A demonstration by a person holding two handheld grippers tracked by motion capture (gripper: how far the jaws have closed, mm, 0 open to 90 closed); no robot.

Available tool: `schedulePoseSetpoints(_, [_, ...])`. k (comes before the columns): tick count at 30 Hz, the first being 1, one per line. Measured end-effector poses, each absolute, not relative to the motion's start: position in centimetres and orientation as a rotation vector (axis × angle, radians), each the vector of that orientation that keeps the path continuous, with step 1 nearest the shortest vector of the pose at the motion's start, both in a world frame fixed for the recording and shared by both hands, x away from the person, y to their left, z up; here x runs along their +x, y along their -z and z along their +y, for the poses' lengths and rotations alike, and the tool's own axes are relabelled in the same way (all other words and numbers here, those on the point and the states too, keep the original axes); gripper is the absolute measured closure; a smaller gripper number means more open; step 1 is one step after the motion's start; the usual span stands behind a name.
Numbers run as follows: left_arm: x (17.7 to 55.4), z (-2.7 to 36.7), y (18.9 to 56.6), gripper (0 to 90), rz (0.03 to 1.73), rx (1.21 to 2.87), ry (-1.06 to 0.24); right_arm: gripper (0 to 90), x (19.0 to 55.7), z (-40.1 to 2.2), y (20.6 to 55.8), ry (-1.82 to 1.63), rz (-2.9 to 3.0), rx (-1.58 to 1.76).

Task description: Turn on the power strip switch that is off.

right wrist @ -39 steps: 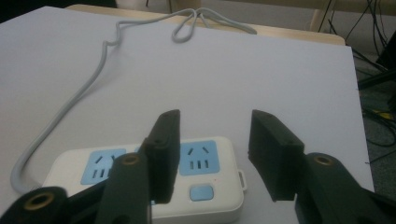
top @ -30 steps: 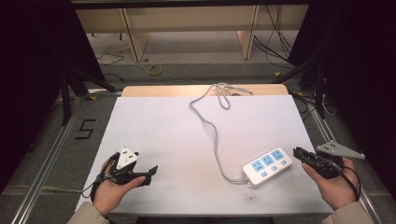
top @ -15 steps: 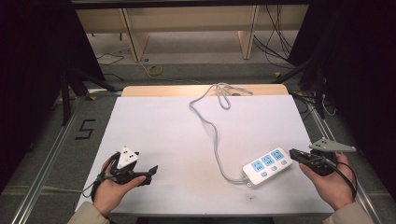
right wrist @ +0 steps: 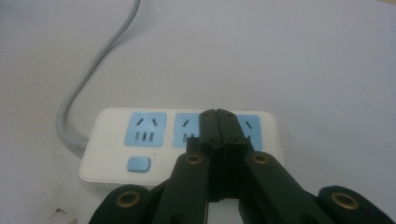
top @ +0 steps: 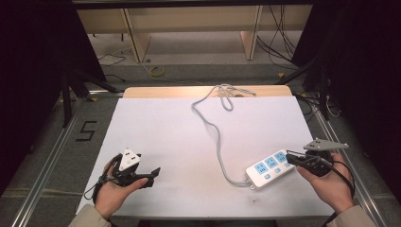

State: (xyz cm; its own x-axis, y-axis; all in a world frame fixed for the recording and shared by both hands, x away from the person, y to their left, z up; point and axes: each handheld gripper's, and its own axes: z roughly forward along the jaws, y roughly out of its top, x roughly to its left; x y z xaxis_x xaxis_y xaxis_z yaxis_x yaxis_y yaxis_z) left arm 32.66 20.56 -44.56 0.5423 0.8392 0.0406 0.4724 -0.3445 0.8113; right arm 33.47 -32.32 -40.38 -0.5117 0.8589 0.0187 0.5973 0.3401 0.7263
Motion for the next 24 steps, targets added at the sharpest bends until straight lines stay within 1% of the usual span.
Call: schedulePoseSetpoints(24, [32.7, 20.4, 44.6, 15.2, 1.055, 1.997, -0.597, 90.0, 33.6, -30.2, 40.2, -0.960, 2.342, 1.238])
